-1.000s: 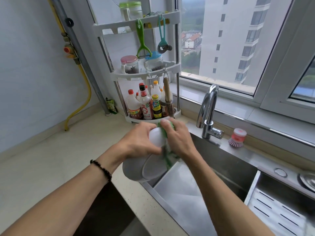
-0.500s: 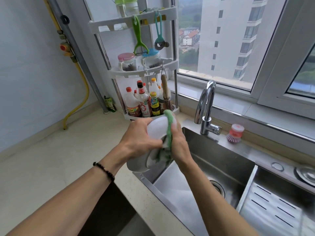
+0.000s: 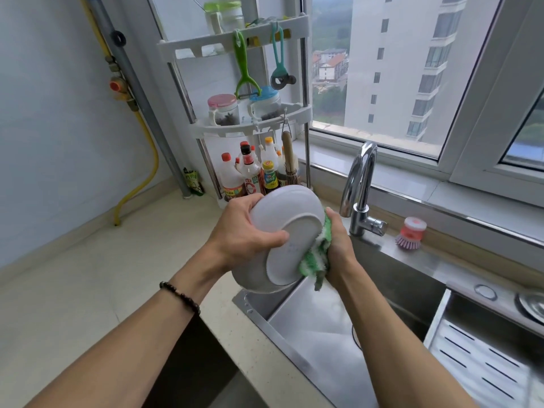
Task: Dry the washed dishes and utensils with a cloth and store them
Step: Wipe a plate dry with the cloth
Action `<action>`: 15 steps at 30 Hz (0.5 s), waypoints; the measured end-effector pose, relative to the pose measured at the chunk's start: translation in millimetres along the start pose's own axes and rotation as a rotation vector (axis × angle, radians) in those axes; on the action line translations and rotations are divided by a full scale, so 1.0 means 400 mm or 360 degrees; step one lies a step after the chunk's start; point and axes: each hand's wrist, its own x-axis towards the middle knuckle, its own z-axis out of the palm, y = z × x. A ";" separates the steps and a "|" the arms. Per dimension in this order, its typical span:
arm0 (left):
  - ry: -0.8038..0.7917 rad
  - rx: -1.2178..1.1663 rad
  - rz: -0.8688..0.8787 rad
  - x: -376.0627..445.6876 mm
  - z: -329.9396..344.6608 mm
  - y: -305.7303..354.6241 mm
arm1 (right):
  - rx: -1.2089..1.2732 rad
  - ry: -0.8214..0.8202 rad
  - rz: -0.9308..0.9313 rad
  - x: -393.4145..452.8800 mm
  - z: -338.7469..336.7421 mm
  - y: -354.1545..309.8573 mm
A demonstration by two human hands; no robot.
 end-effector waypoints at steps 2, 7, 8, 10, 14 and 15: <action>-0.0138 -0.0040 -0.0149 0.011 -0.023 -0.001 | -0.0214 0.0052 -0.0117 0.000 -0.004 -0.031; -0.0512 0.0201 -0.0340 0.035 -0.023 0.015 | -0.1260 -0.0314 -0.0724 -0.031 0.044 -0.108; -0.0551 0.0201 -0.0364 0.037 -0.011 0.013 | -0.1430 -0.0352 -0.0808 -0.033 0.061 -0.114; -0.0529 0.0193 -0.0381 0.036 0.001 0.002 | -0.1591 -0.0343 -0.0909 -0.035 0.087 -0.120; -0.0267 0.0150 -0.0309 0.029 0.007 -0.040 | -0.1745 -0.0363 -0.1058 -0.051 0.112 -0.045; -0.0202 0.0120 -0.0288 0.029 0.007 -0.049 | -0.1730 -0.0382 -0.1083 -0.051 0.108 -0.025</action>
